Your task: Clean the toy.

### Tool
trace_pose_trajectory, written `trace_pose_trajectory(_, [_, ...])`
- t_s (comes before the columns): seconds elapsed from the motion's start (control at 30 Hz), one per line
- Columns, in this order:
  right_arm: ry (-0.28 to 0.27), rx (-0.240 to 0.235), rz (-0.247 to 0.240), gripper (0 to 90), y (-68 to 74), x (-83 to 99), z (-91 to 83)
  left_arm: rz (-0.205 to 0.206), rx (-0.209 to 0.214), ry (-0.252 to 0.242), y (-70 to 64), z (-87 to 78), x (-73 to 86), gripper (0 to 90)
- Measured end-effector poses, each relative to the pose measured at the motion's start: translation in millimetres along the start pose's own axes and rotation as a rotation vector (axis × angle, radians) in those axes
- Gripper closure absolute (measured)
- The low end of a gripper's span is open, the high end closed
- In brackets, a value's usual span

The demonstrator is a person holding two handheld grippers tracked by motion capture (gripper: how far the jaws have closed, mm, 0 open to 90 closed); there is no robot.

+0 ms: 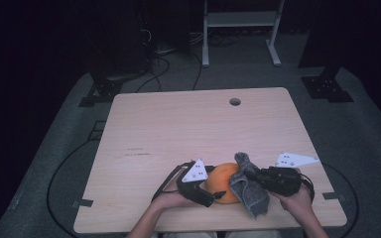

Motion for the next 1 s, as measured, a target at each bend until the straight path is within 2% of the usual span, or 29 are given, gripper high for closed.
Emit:
trace_pose_trajectory(0.03, [-0.002,0.001,0.013,78.9,-1.7,1.0,-0.4,0.006,-0.009,0.001,-0.1,1.0,-0.3,19.5])
trace_pose_trajectory(0.13, [-0.006,0.013,0.028,78.9,-8.4,4.0,-2.7,-0.008,-0.02,-0.002,0.2,2.2,-0.5,24.7])
trace_pose_trajectory(0.17, [-0.006,0.013,0.028,78.9,-8.4,4.0,-2.7,-0.008,-0.02,-0.002,0.2,2.2,-0.5,25.3])
trace_pose_trajectory(0.2, [-0.003,0.019,0.049,78.9,-14.7,6.8,-3.5,-0.013,-0.019,-0.005,0.8,2.0,0.0,25.3])
trace_pose_trajectory(0.3, [0.033,0.062,0.085,78.9,-27.4,17.0,-2.1,-0.037,-0.014,-0.003,3.7,-0.9,3.7,25.3])
trace_pose_trajectory(0.37, [0.07,0.103,0.079,78.9,-31.9,23.6,0.5,-0.049,-0.013,-0.005,5.1,-1.8,4.2,25.1])
trace_pose_trajectory(0.4, [0.07,0.103,0.079,78.9,-31.9,23.6,0.5,-0.049,-0.013,-0.005,5.1,-1.8,4.2,24.3])
trace_pose_trajectory(0.47, [0.028,0.149,0.045,78.8,-27.1,13.3,-6.6,-0.076,-0.021,-0.01,8.2,-1.6,4.2,21.3])
trace_pose_trajectory(0.5, [0.006,0.151,0.037,78.8,-24.1,8.6,-9.5,-0.086,-0.022,-0.011,9.1,-1.5,4.2,20.5])
trace_pose_trajectory(0.57, [-0.048,0.15,0.013,78.9,-15.7,-3.4,-16.8,-0.085,-0.021,-0.015,8.8,-0.5,3.9,20.2])
trace_pose_trajectory(0.63, [-0.085,0.123,-0.008,78.9,-4.6,-14.1,-19.6,-0.076,-0.025,-0.015,7.5,0.6,3.3,20.4])
trace_pose_trajectory(0.73, [-0.084,0.071,-0.06,78.9,15.4,-23.1,-12.4,-0.058,-0.028,-0.008,5.1,1.2,2.5,21.5])
trace_pose_trajectory(0.8, [-0.039,0.074,-0.097,78.8,22.3,-21.3,-3.6,-0.056,-0.023,-0.005,4.7,0.8,2.9,21.6])
trace_pose_trajectory(0.83, [-0.025,0.077,-0.101,78.8,21.7,-18.9,0.0,-0.054,-0.02,-0.006,4.4,0.6,3.1,21.5])
trace_pose_trajectory(0.93, [-0.009,0.064,-0.052,78.8,9.9,-10.8,1.7,-0.038,-0.017,-0.017,2.7,1.6,2.6,17.5])
trace_pose_trajectory(1.0, [-0.013,0.058,-0.037,78.8,8.1,-8.5,0.0,-0.044,-0.014,-0.019,2.7,4.2,2.6,13.1])
Point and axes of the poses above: each handheld gripper's, and its own axes: z roughly forward along the jaws, x roughly out of its underside, y roughly to its left, the point moved 5 cm from there along z, roughly forward along the jaws, and after that the axes turned 1 degree about x, right-handed, at the moved point
